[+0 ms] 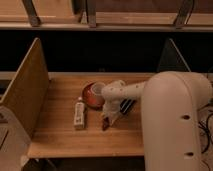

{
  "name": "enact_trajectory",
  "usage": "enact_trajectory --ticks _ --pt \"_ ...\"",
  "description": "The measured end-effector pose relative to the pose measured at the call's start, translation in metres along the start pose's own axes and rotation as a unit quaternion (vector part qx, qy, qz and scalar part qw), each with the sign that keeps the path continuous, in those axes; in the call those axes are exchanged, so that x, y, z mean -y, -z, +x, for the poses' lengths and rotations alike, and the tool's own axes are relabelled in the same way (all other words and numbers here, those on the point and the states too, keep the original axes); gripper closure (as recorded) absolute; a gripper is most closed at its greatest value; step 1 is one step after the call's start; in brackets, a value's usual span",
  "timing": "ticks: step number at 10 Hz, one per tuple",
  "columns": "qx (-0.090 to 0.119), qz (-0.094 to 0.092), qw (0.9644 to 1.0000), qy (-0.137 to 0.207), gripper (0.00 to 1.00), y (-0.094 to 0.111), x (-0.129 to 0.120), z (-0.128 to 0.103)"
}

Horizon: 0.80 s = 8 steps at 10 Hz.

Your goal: Drag the pepper across the table

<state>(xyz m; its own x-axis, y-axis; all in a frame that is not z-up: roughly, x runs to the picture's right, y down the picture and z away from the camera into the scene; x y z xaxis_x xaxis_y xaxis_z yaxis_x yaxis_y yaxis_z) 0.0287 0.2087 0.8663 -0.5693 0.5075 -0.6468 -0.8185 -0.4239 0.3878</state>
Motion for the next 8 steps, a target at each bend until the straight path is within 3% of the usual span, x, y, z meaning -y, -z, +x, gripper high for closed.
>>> enact_trajectory --ticks 8 --pt "0.0 0.001 1.0 -0.001 1.0 -0.0013 0.0015 -0.0001"
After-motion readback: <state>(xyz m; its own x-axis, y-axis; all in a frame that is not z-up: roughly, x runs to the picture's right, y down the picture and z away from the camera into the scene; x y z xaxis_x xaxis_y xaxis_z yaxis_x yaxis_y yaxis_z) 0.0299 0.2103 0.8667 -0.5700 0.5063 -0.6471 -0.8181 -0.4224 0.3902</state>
